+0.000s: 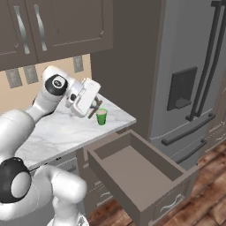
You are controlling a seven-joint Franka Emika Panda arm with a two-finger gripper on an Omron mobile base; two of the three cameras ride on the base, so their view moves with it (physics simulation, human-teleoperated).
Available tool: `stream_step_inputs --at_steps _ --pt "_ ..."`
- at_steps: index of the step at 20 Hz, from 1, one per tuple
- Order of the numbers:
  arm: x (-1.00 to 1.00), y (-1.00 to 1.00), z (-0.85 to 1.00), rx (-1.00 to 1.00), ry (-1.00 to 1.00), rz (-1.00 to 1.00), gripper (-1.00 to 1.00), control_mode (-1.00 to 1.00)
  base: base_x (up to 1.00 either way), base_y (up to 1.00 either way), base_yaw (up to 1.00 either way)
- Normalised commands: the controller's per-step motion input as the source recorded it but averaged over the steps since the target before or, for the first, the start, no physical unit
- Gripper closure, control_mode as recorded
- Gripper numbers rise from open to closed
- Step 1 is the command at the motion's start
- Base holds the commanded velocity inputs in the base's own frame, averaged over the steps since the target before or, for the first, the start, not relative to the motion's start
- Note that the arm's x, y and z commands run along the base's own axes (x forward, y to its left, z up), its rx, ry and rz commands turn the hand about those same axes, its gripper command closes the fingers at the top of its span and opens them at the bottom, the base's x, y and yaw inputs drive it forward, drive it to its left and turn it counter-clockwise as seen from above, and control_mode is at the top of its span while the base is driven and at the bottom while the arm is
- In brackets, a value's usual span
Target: Pick up the straw from the left drawer and put it inside the smoothie cup.
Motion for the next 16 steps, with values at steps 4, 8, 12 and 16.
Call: stream_step_inputs --at_steps 4,8,12,16 --pt "0.65 0.18 0.51 -0.13 0.25 -0.17 1.0 -1.0 0.0 0.0 0.0" --pt "0.68 0.21 -0.1 -0.19 0.36 -0.12 1.0 -1.0 0.0 0.0 0.0" --pt "0.55 0.24 -0.26 -0.12 0.31 -0.03 1.0 -1.0 0.0 0.0 0.0" --pt "0.36 0.07 0.14 -0.01 0.09 0.0 1.0 -1.0 0.0 0.0 0.0"
